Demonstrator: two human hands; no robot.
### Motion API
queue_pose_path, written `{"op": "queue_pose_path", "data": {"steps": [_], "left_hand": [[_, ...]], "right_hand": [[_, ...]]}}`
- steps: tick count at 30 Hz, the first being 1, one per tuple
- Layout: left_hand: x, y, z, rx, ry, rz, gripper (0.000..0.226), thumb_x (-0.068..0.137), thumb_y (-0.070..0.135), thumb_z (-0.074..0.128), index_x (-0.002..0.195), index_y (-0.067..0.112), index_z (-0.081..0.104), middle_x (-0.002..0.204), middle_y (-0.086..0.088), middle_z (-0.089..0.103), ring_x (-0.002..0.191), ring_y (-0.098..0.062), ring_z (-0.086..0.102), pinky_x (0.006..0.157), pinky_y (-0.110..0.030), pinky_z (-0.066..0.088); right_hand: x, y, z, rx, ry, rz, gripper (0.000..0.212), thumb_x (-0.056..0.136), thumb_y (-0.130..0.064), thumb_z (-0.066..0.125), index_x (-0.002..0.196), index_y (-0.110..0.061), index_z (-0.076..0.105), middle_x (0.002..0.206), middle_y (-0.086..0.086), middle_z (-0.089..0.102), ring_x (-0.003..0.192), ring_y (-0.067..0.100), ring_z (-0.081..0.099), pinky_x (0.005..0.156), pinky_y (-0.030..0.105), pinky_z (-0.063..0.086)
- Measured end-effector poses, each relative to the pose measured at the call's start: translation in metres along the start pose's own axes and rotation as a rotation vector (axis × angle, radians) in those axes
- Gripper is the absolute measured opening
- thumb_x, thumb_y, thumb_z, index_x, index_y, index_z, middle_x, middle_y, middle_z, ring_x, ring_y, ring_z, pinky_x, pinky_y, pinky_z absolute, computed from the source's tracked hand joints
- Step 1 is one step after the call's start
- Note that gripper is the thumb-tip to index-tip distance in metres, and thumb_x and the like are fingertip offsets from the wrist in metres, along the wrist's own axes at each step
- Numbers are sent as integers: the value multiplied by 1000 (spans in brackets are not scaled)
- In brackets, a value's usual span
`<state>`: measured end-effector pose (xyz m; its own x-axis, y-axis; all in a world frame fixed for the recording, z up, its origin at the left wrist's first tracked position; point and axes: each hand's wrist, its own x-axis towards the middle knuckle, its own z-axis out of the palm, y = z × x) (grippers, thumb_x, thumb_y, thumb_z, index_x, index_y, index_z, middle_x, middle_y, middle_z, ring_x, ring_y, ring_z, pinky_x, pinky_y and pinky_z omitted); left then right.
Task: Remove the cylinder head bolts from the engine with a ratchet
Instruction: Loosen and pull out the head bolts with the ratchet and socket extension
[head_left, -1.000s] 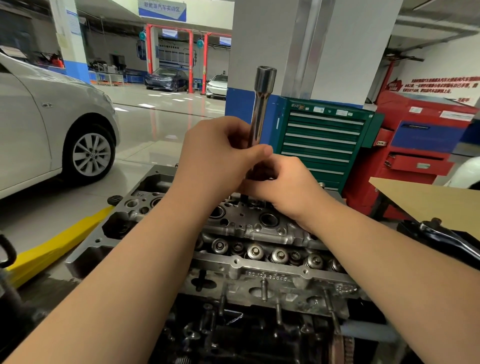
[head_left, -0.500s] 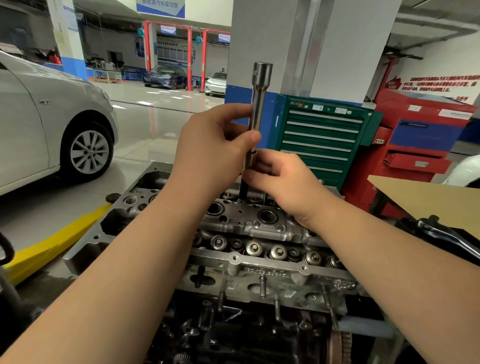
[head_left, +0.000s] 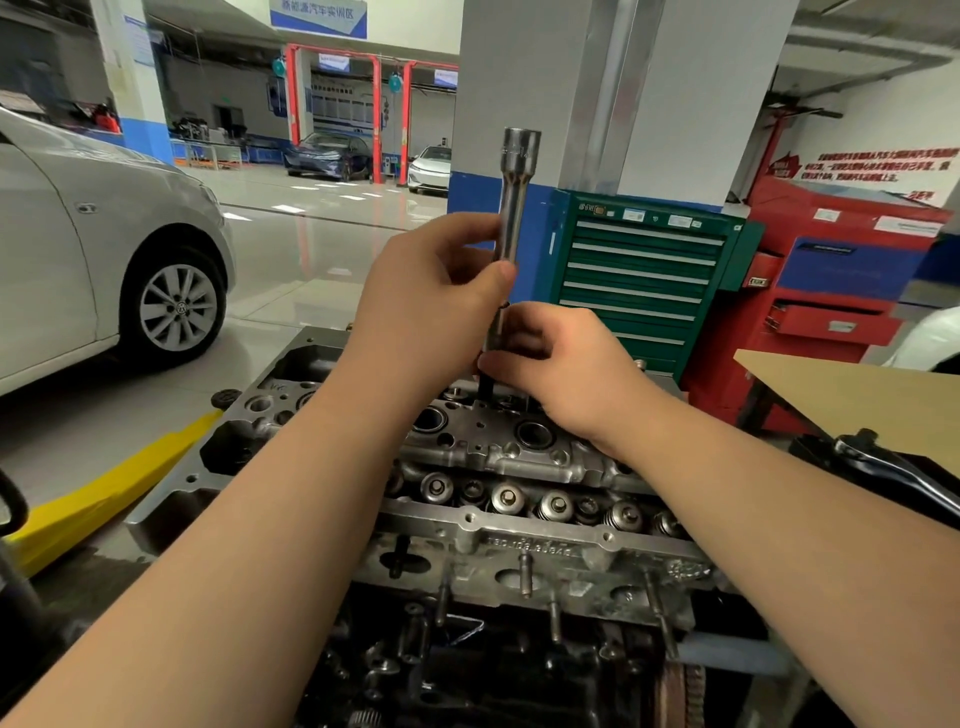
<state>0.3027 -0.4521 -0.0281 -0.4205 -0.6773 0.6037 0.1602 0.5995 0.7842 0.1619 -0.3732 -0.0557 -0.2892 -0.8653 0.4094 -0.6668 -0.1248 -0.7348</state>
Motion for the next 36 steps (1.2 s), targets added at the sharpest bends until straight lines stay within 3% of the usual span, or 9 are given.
{"op": "queue_pose_path", "data": {"steps": [4,6,10,12,18,22,26,31,36], "left_hand": [[-1,-1,0,79,-7,26,28,80,32,88,105,33,78,89,10,73,81,-9,72,81,-32,60],[1,-2,-1,122,22,42,25,82,29,87,105,29,80,85,8,76,81,-7,72,82,-31,59],[2,-2,-1,85,24,20,35,91,13,75,125,24,75,94,7,79,90,-8,75,93,-39,59],[1,-2,0,39,-7,15,43,93,14,72,133,29,69,94,6,79,89,-7,75,91,-36,60],[-1,0,1,193,61,67,24,77,33,89,93,33,71,79,11,73,74,-3,68,69,-17,52],[0,0,-3,86,26,-3,36,84,23,85,119,28,74,88,7,79,83,-4,74,85,-30,58],[-2,2,2,50,-19,21,33,89,22,79,121,28,73,94,7,77,88,-7,73,87,-33,59],[-2,0,-1,96,10,29,28,80,29,88,107,28,79,86,8,76,82,-9,73,83,-32,59],[0,-1,-2,48,28,2,42,91,15,77,131,28,70,91,8,79,84,-1,74,88,-32,60]], "right_hand": [[3,-2,2,-80,46,6,38,81,-28,88,115,-24,71,99,-2,77,96,18,74,93,49,57],[2,-2,2,-62,42,-11,31,82,-28,86,109,-21,72,97,-2,77,94,17,74,92,47,58],[0,1,1,22,-4,-21,17,91,-6,75,104,-17,73,97,-6,79,95,7,74,91,29,58],[1,1,0,-30,0,-16,19,90,-7,76,102,-20,73,94,-11,79,93,4,74,90,31,58],[2,-1,1,-53,65,6,29,77,-26,90,100,-23,73,93,-4,78,89,15,75,88,47,60],[1,1,1,33,-42,-10,23,88,-6,79,108,-15,71,95,-10,78,94,7,74,89,28,56],[1,0,1,-34,-26,12,23,87,-10,80,108,-17,72,98,-4,79,96,11,75,96,44,57],[2,-2,2,-108,45,23,32,77,-29,90,103,-25,72,92,-5,77,89,15,74,89,49,58],[-1,1,2,127,-12,-7,23,87,-28,74,107,-16,75,101,3,80,102,21,75,101,54,55]]}}
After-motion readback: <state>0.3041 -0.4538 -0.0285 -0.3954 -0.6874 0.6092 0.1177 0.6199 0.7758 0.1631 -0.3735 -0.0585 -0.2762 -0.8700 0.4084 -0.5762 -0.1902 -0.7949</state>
